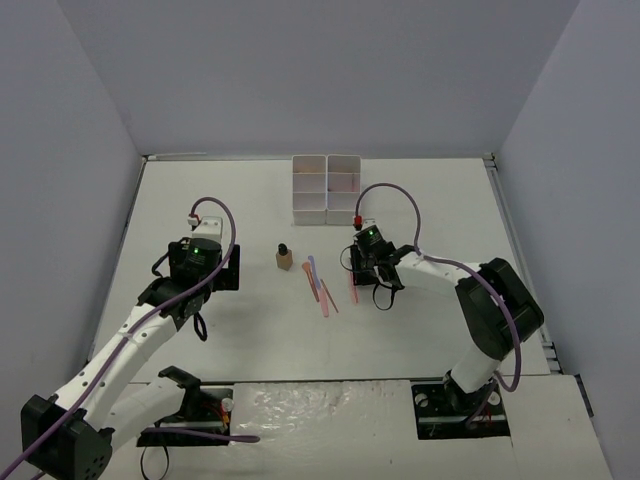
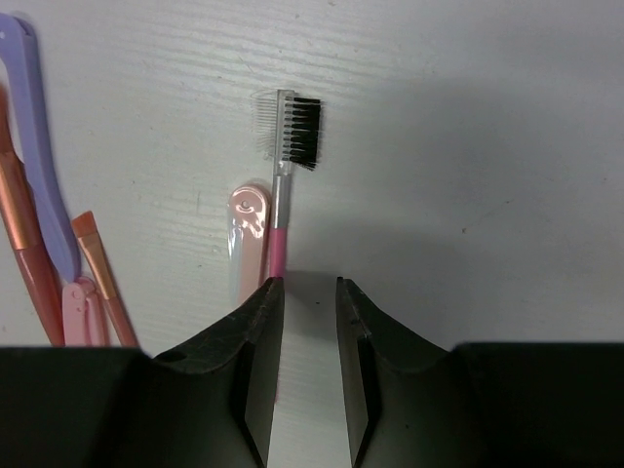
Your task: Organize the makeup
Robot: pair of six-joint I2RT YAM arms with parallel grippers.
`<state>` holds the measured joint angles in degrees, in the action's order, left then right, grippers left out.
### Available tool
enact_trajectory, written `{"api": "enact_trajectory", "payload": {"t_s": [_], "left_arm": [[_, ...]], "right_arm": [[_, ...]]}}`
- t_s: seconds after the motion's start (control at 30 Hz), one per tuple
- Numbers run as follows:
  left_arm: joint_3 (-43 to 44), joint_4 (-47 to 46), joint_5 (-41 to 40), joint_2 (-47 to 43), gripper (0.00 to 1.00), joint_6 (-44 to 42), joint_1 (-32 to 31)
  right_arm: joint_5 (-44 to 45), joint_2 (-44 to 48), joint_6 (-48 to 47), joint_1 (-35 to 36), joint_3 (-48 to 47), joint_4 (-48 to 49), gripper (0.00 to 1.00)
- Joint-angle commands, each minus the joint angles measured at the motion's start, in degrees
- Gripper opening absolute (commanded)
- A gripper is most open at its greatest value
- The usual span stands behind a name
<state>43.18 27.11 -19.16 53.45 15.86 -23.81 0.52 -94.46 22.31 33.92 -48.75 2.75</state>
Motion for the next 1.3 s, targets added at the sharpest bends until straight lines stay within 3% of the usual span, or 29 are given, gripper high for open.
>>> {"api": "enact_trajectory", "payload": {"t_s": [0.0, 0.7, 1.27], "left_arm": [[1.5, -2.0, -1.2, -0.5, 0.97, -0.2, 0.4], [1.6, -1.9, -1.3, -0.3, 0.97, -0.2, 0.4], [1.6, -1.8, -1.5, -0.1, 0.97, -0.2, 0.4]], "right_arm": [[0.1, -1.6, 0.1, 0.7, -1.7, 1.4, 0.25], [5.5, 2.3, 7.9, 2.4, -3.0, 0.9, 0.3], [8.7, -2.6, 9.5, 4.1, -4.6, 0.3, 0.31]]}}
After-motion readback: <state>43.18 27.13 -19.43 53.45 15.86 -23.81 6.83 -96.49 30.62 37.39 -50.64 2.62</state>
